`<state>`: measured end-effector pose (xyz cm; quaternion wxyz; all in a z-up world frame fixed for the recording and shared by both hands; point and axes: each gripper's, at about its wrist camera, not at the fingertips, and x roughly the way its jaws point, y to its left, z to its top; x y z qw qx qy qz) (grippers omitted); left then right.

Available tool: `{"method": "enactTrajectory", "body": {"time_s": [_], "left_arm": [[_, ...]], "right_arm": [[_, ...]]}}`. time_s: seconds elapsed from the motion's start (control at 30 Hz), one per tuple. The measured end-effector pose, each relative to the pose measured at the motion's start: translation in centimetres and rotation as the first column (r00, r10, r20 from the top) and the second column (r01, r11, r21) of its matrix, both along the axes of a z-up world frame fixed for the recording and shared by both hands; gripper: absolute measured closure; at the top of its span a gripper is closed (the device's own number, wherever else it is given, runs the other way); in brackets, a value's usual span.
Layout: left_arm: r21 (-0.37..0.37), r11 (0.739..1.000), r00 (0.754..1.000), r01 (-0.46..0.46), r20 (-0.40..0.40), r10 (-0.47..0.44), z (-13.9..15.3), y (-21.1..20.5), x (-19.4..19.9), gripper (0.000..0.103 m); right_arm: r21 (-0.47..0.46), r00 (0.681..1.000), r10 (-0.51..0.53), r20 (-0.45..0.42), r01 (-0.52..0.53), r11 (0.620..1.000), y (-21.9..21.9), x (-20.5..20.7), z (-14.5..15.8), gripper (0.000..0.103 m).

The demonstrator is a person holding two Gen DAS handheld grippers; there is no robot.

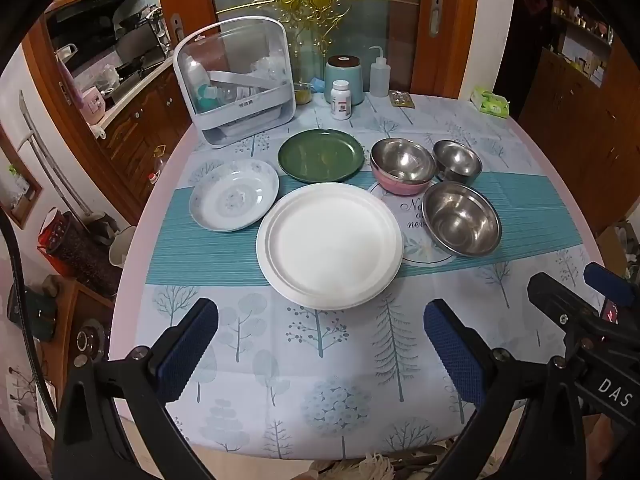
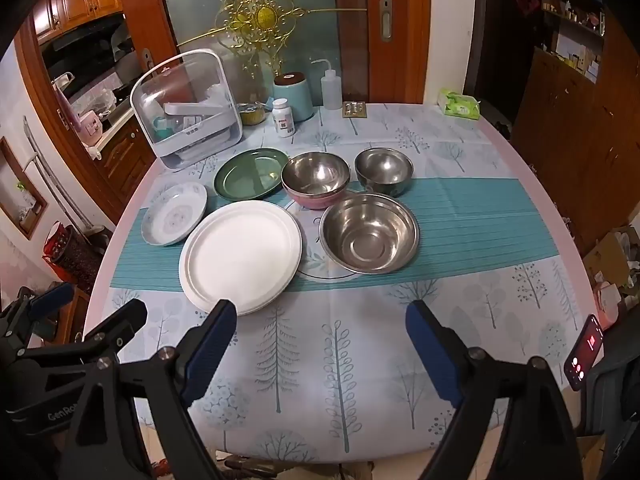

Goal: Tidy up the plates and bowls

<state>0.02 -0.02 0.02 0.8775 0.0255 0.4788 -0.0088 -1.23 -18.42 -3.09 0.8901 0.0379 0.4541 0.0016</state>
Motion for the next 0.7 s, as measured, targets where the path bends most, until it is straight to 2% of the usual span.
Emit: {"method": "enactTrajectory", "body": {"time_s": [0.27, 0.4, 0.7], "left_arm": [[-0.027, 1.0, 1.0, 0.0, 0.005, 0.0, -0.07, 0.35, 0.19, 0.002], [-0.012, 1.0, 1.0, 0.001, 0.004, -0.001, -0.26, 0.03, -0.47, 0.004], [-0.027, 1.0, 1.0, 0.007, 0.022, -0.007, 0.37, 0.0, -0.73, 0.004]], "right_arm": [[0.0, 1.0, 0.001, -0.001, -0.001, 1.0, 0.13, -0.1, -0.07, 0.015], [0.001, 1.0, 0.003, 0.001, -0.003, 1.0, 0.05, -0.18, -0.03, 0.015], [-0.004, 1.0, 0.0, 0.006, 0.0, 1.0, 0.0, -0.25, 0.09, 0.015]]}}
